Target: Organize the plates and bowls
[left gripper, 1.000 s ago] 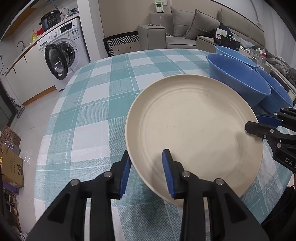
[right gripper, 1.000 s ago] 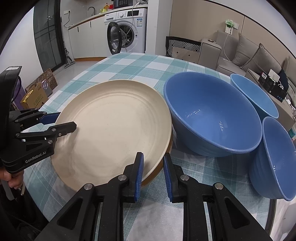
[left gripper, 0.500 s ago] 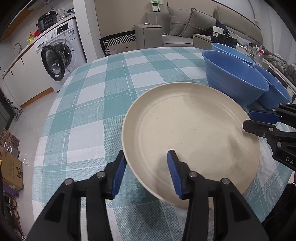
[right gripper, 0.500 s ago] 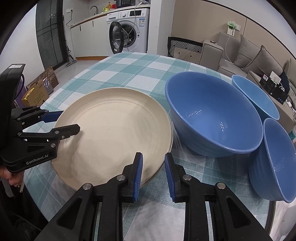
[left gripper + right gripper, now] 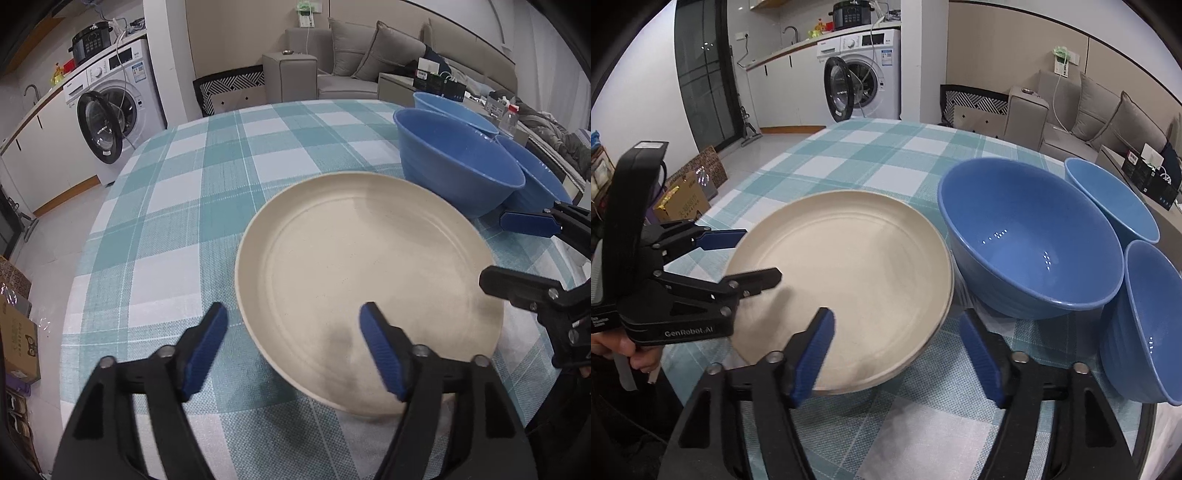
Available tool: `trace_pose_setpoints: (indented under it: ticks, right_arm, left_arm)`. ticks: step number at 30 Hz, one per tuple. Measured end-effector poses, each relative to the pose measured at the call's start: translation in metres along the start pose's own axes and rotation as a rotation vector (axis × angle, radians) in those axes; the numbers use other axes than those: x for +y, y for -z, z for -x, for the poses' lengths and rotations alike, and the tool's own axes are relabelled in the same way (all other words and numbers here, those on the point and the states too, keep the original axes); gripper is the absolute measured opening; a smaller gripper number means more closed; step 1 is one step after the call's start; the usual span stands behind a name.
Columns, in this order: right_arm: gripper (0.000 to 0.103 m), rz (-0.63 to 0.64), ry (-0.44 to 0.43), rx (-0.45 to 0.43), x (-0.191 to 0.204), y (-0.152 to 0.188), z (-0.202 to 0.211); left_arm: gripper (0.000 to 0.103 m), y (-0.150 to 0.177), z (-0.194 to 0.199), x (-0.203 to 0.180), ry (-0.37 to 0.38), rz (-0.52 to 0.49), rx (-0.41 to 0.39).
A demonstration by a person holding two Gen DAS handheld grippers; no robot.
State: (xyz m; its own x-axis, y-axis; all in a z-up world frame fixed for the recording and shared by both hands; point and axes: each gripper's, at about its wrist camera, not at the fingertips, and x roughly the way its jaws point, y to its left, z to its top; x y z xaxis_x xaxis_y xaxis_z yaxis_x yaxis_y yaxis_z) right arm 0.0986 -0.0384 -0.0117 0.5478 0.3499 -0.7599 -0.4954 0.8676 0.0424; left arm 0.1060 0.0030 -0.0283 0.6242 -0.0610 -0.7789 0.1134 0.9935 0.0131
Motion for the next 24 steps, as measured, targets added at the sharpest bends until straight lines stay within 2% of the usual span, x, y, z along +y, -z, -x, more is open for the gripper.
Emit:
trace_pose_setpoints:
  ticks: [4,7,8,9,13,18,24]
  right_arm:
    - [0.086,0.005,-0.004,-0.031,0.003,-0.003,0.008]
    - [0.091,-0.002,0.001,-0.038,0.000,-0.004,0.011]
    - [0.095,-0.008,0.002,-0.041,-0.001,-0.004,0.013]
    - [0.096,-0.013,0.003,-0.048,-0.002,-0.004,0.014]
    - [0.101,-0.023,0.005,-0.082,-0.006,-0.006,0.022]
    - [0.102,-0.038,-0.022,-0.119,-0.011,-0.009,0.033]
    - [0.102,-0.048,-0.010,-0.149,-0.017,-0.011,0.047]
  left_arm:
    - [0.081,-0.002,0.008,0.001,0.010,0.007,-0.026]
    - [0.087,-0.004,0.012,0.003,0.026,0.022,-0.045]
    - [0.098,-0.004,0.014,0.003,0.031,0.025,-0.052]
    - [0.103,-0.005,0.016,0.003,0.034,0.027,-0.064]
    - [0.103,-0.006,0.020,-0.001,0.050,0.019,-0.084]
    - [0.103,-0.008,0.024,-0.001,0.061,0.029,-0.101]
    - [0.103,-0.015,0.036,0.003,0.076,0.067,-0.136]
